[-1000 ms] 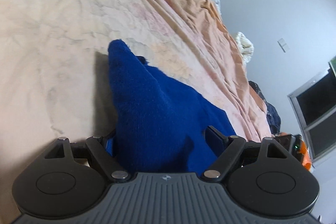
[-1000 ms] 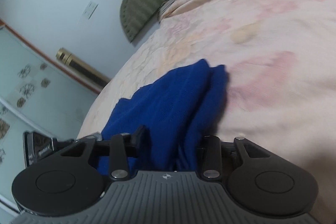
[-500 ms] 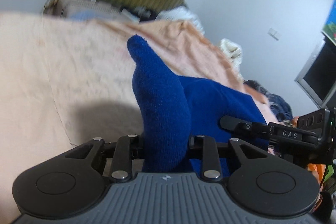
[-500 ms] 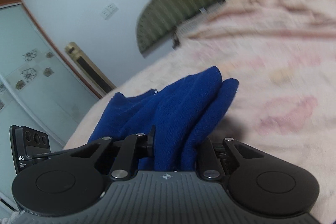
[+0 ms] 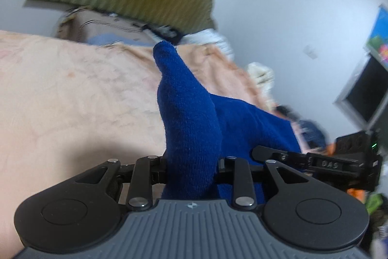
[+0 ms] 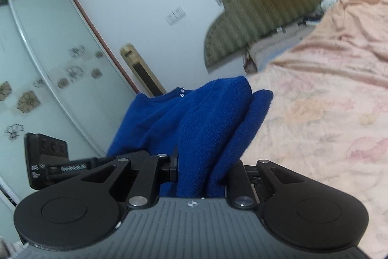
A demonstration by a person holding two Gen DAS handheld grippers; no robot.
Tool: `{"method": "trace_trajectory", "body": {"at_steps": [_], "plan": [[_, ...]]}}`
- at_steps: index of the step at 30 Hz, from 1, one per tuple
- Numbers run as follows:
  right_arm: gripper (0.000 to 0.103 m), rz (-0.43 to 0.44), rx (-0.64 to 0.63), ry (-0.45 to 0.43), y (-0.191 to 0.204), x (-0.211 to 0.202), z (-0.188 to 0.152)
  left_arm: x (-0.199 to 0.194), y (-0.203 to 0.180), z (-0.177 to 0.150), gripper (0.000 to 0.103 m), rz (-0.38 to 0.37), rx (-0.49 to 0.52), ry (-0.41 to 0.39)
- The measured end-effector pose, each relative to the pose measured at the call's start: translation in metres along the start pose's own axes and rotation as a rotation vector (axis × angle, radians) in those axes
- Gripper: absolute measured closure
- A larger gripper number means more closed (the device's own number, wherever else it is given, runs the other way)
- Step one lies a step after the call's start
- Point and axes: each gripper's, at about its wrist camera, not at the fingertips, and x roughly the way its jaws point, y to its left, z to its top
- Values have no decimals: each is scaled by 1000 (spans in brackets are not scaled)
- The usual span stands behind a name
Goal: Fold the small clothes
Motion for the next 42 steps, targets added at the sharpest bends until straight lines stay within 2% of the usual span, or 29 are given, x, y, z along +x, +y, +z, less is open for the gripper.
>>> {"method": "trace_trajectory", "body": {"at_steps": [3, 6, 9, 10, 11, 13, 14, 15, 17, 19, 20, 22, 23, 25, 27, 28, 31, 33, 35, 37, 39, 42], "plan": [[81, -45, 24, 68, -20, 36, -5, 38, 10, -6, 74, 119, 73, 37], [81, -116, 3, 118, -37, 76, -8, 66, 14, -10, 74, 198, 151, 59], [80, -181, -50, 146, -49, 108, -14, 85, 19, -10, 66, 278, 195, 82], [78, -199, -51, 156, -53, 115, -18, 87, 21, -10, 58, 315, 199, 78], [71, -231, -45, 164, -59, 122, -19, 84, 22, -11, 49, 349, 201, 65], [62, -302, -42, 165, -65, 124, -28, 70, 27, -9, 36, 424, 195, 7], [55, -324, -43, 157, -65, 120, -33, 60, 29, -9, 34, 442, 191, -13], [53, -345, -50, 138, -64, 114, -36, 51, 29, -9, 34, 458, 189, -25], [48, -465, -92, 86, -56, 100, -39, 37, 22, -10, 34, 476, 200, -40], [47, -610, -167, 13, -40, 85, -41, 23, 7, -18, 34, 440, 216, -68], [48, -627, -212, -36, -28, 76, -43, 21, -2, -22, 33, 417, 228, -70], [48, -539, -271, -68, -9, 66, -49, 28, -16, -32, 33, 399, 273, -43], [47, -474, -310, -41, 1, 66, -54, 37, -21, -37, 32, 418, 303, -16], [48, -422, -393, 68, 15, 81, -65, 61, -21, -49, 32, 498, 346, 63], [46, -488, -433, 190, 16, 102, -75, 65, -15, -56, 32, 526, 307, 94], [45, -530, -419, 202, 11, 106, -79, 58, -16, -57, 33, 515, 286, 81], [42, -573, -301, 131, 10, 83, -76, 33, -28, -62, 32, 505, 291, 33], [41, -570, -358, 75, 26, 63, -84, 26, -36, -69, 31, 523, 302, 30], [34, -536, -393, 86, 35, 54, -95, 28, -41, -77, 31, 531, 306, 55], [31, -516, -381, 136, 35, 60, -105, 28, -45, -84, 31, 553, 298, 68], [31, -567, -340, 194, 26, 64, -117, 24, -46, -89, 31, 555, 278, 73], [29, -578, -238, 167, 21, 50, -123, 16, -46, -95, 31, 555, 244, 87]]}}
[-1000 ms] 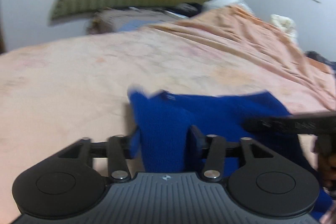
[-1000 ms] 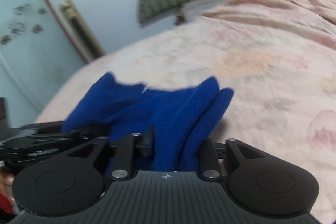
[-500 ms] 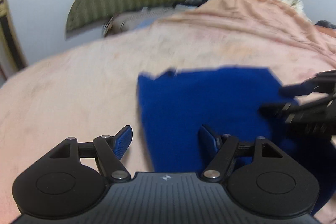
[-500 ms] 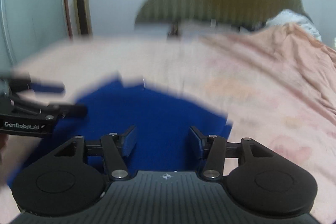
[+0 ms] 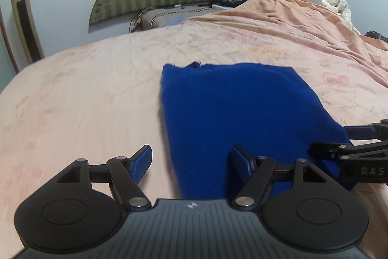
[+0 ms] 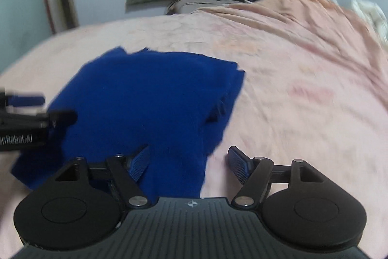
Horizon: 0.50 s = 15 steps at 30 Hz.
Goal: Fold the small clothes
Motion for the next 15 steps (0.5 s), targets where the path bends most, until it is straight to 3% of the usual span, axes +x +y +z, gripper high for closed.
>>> {"method": "trace_trajectory", "body": {"at_steps": [4, 15], "plan": [[21, -16, 25, -10, 1, -16, -11, -5, 0, -10, 31, 8, -22, 28], [13, -28, 43, -8, 1, -24, -34, -23, -3, -31, 31, 17, -42, 56]]}}
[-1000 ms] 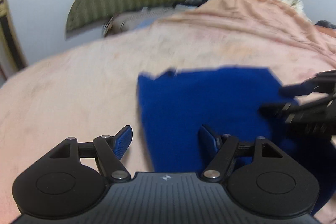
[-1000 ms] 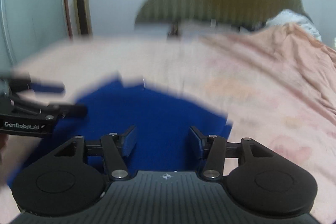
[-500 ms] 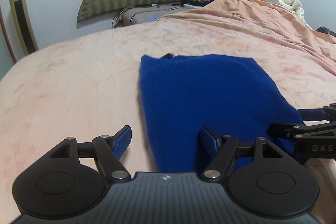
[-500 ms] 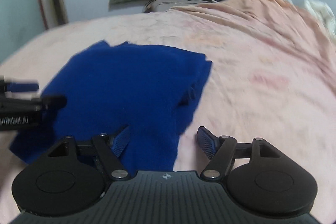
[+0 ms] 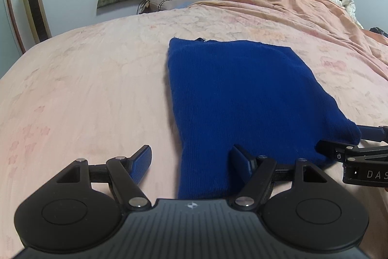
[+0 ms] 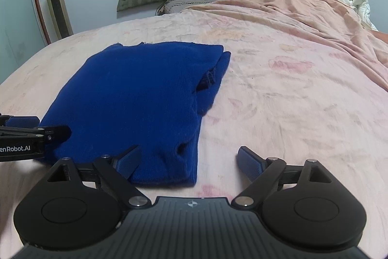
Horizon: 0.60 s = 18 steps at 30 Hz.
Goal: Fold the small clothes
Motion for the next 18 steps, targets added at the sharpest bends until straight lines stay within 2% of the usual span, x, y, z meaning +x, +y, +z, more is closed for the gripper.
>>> {"method": "trace_trajectory", "body": {"at_steps": [10, 18], "plan": [[5, -12, 1, -7, 3, -11, -16, -14, 0, -17, 30, 9, -30, 10], [0, -53, -80, -13, 14, -16, -32, -23, 1, -38, 30, 20, -53, 23]]}}
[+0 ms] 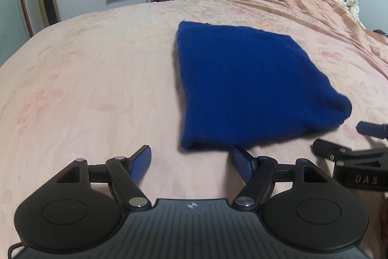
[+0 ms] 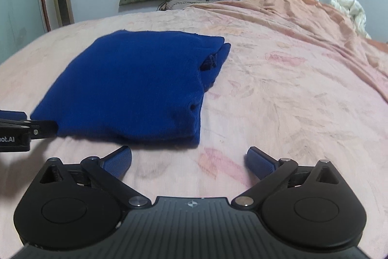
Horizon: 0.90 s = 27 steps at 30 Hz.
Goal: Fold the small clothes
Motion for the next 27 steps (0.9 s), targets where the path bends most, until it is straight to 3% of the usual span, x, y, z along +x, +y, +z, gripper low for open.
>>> {"method": "trace_trajectory", "body": {"at_steps": [14, 27], "plan": [[0, -15, 7, -18, 1, -2, -5, -4, -3, -18, 19, 62, 1, -61], [0, -40, 15, -23, 4, -4, -8, -1, 2, -21, 4, 85, -40, -60]]}}
